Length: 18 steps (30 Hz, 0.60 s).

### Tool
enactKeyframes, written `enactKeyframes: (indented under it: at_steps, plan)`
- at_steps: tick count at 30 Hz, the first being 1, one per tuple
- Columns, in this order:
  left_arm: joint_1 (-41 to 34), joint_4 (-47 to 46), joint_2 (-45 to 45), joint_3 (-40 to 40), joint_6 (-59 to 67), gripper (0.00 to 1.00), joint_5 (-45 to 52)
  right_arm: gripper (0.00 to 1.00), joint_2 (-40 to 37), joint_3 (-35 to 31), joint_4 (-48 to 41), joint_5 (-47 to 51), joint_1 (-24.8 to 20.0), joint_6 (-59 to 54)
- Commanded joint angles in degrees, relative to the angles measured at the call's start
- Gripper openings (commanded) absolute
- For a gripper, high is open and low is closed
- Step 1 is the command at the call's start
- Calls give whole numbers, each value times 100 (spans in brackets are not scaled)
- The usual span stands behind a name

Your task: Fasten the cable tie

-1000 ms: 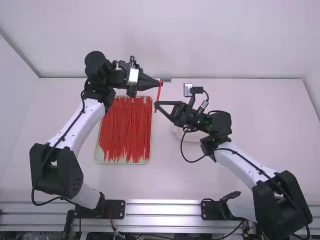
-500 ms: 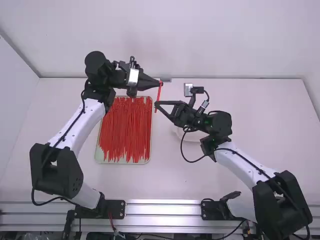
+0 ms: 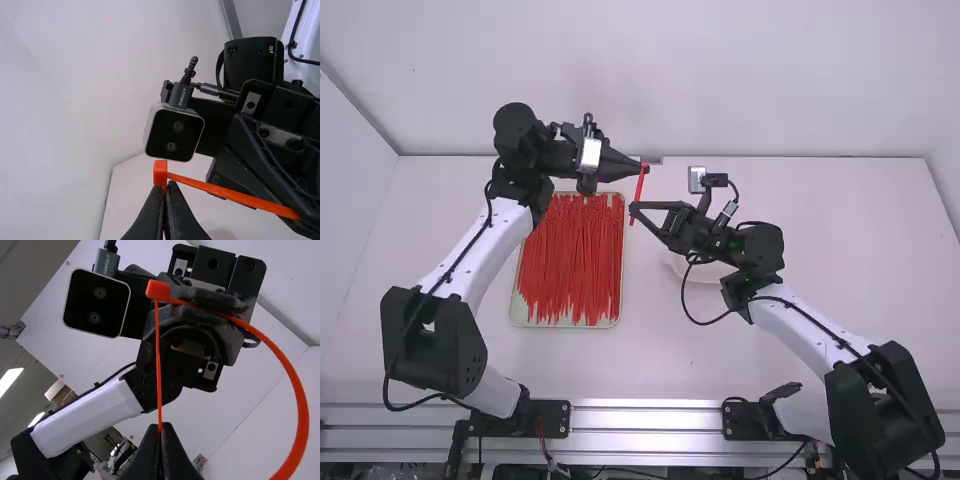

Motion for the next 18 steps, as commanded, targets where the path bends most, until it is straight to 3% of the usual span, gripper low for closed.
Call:
enactKeyframes:
  at_steps: [1, 18]
  plan:
    - [-20, -9, 22, -11, 22, 2, 44, 0, 11, 160, 37, -4, 7, 28]
    - [-22, -22, 22, -11, 52, 2, 348, 0, 11, 160, 39, -4, -120, 103]
